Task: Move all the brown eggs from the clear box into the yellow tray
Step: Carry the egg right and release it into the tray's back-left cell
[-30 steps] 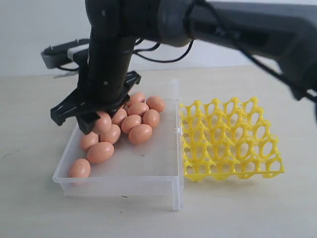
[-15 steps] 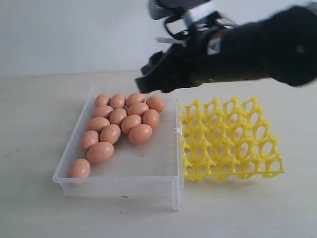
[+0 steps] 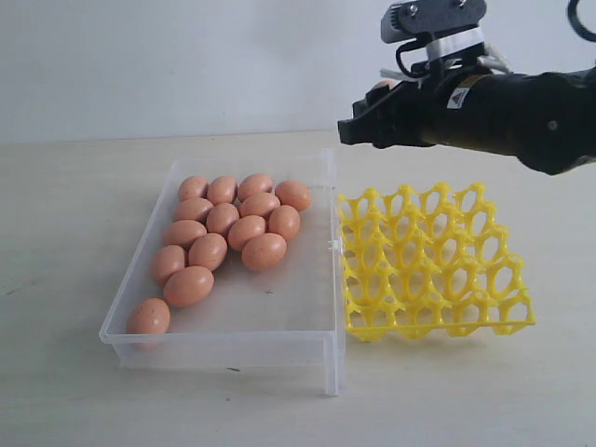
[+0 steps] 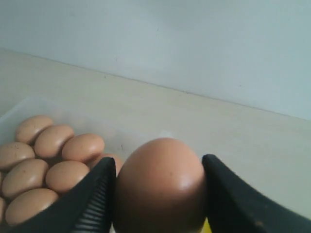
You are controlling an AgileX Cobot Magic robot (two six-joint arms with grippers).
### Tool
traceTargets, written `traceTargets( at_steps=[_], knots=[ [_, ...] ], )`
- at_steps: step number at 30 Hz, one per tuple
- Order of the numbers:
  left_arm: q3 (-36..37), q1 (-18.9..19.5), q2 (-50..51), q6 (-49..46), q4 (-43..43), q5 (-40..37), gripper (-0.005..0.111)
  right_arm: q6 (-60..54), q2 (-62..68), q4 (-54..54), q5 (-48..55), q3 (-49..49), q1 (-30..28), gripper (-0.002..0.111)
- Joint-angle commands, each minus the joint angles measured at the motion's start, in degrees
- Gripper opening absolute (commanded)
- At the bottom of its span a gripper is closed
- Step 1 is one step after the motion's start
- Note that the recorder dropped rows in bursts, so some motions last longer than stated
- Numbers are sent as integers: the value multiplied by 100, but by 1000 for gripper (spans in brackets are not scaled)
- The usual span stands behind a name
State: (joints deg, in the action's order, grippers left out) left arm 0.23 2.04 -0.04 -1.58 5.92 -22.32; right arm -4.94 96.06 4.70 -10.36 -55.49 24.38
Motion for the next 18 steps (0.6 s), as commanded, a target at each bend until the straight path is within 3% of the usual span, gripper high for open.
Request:
traceTargets(
  at_steps=[1,18],
  knots=[
    [-23,-34,4,38,-14,52,0,-1,488,-31,0,-322,-19,0],
    [-23,-34,4,37,-14,52,0,-3,1884,-29,1036,-1473,-19,0]
  ],
)
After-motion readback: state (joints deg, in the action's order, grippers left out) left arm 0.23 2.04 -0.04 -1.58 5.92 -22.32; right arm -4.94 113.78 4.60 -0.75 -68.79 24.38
